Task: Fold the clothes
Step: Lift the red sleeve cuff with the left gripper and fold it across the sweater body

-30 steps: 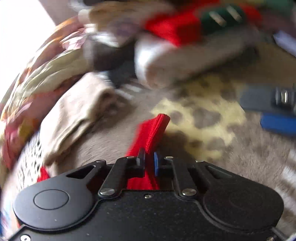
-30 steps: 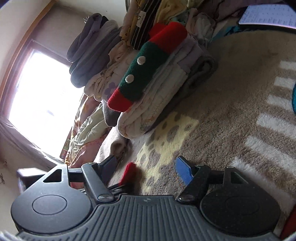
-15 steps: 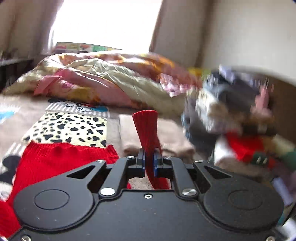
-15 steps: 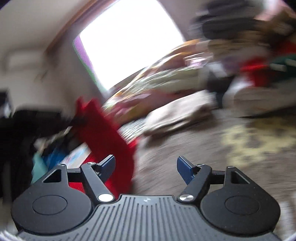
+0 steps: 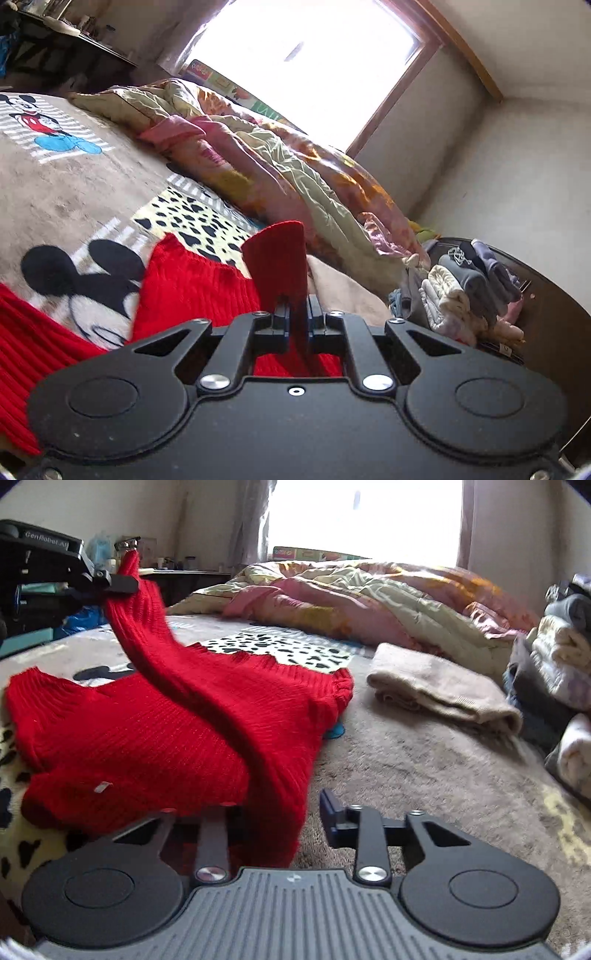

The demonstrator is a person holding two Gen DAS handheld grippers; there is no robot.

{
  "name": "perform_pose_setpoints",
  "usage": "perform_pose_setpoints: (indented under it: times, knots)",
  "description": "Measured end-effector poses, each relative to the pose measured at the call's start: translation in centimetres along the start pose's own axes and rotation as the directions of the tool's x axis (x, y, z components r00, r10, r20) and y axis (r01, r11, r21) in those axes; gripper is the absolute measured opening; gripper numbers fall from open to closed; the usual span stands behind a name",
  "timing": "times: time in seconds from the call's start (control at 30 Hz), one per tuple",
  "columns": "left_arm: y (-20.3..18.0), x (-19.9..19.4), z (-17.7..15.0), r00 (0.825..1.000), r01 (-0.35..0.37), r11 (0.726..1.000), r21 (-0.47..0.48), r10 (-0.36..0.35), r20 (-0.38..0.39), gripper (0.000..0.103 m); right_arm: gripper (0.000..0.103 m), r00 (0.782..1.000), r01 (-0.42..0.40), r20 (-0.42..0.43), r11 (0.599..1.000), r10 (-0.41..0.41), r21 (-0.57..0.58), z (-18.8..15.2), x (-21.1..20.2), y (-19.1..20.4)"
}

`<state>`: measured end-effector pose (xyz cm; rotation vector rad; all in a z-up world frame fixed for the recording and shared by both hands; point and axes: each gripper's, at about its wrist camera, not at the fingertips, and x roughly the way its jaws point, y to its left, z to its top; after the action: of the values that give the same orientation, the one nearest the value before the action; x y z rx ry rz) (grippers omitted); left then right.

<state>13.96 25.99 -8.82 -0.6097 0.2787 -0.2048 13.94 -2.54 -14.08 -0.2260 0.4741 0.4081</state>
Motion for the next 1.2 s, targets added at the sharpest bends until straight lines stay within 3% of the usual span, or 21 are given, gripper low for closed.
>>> perform_pose_setpoints:
  times: [0.13,0.33,0.47,0.67,0.8,0.97,1.1,1.2]
  knots:
    - [1.7,-1.5,-0.2,1.0,0.011,0.998,-0.056,-0.011,0.012,0.007,0.03,0.998,0.054,0.028,0.996,-0.053,-0.068,0.0,-0.4,1.3]
    - [4.0,-4.0,0.1,0.998,-0.048,0.992,-0.115,0.053,0.042,0.007,0.028,0.998,0.028,0.058,0.969,-0.014,-0.246,-0.1,-1.3,4.6]
    - [4.5,-4.7,-0.3,0.995,-0.092,0.989,-0.119,0.096,0.035,0.007,0.028,0.999,-0.013,0.035,0.956,0.024,-0.292,0.0,-1.2,5.5]
    - [4.9,-4.3,-1.0,0.988,-0.151,0.983,-0.105,0.152,0.01,0.007,0.029,0.998,-0.055,0.02,0.959,0.064,-0.279,0.1,-2.2,5.7]
    - [3.8,-4.8,-0.5,0.991,-0.128,0.99,-0.063,0.13,0.028,0.007,0.035,0.995,-0.085,0.031,0.96,0.097,-0.267,-0.5,-3.5,5.5]
    - [3.1,-4.9,-0.8,0.989,-0.145,0.989,-0.021,0.146,0.008,0.007,0.034,0.995,-0.076,0.038,0.964,0.089,-0.255,-1.2,-4.3,5.0]
    - [3.0,-5.6,-0.7,0.987,-0.158,0.987,-0.012,0.158,0.013,0.007,0.022,0.995,-0.082,0.034,0.97,0.092,-0.231,-1.7,-4.8,4.4]
    - [3.2,-5.5,-0.8,0.98,-0.199,0.98,0.003,0.199,-0.018,0.007,0.022,0.995,-0.094,0.022,0.971,0.101,-0.221,-2.2,-5.1,3.9]
